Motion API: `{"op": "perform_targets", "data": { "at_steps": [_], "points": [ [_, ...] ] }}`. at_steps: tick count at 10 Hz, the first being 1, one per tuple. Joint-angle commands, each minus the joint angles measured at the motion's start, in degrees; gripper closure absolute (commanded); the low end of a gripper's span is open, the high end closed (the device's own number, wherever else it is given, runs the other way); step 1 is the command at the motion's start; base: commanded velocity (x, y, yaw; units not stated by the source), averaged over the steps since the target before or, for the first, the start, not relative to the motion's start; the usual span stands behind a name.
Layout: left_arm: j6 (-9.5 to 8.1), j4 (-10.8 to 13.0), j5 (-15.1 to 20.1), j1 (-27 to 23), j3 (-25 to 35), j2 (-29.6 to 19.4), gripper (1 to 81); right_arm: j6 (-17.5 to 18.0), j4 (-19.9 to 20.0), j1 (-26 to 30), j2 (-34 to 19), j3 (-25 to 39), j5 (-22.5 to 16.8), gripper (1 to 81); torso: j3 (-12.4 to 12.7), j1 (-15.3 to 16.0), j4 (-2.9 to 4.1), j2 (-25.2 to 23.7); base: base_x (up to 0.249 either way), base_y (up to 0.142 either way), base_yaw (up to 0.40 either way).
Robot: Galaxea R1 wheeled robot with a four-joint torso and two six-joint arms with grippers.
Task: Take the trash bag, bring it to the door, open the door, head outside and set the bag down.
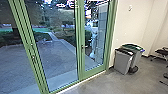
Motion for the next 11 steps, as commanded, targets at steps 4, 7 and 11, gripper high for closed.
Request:
{"op": "perform_targets", "data": {
  "at_steps": [4,7,11],
  "points": [
    [0.5,0.2,4.0,-2.8,-0.1,-0.1,81.1,0.0,-0.3,2.6,-0.2,0.0,-3.2,1.0,0.0,0.0,0.0,0.0,0.138,-0.095,0.0],
    [0.58,0.2,4.0,-2.8,-0.1,-0.2,81.1,0.0,-0.2,2.6,-0.2,0.0,-3.2,1.0,0.0,0.0,0.0,0.0,0.138,-0.095,0.0],
    [0.5,0.1,4.0,-2.8,-0.1,-0.2,81.1,0.1,-0.2,2.6,-0.2,-0.1,-3.2,1.0,0.0,0.0,0.0,0.0,0.138,-0.095,0.0]
  ]
}}
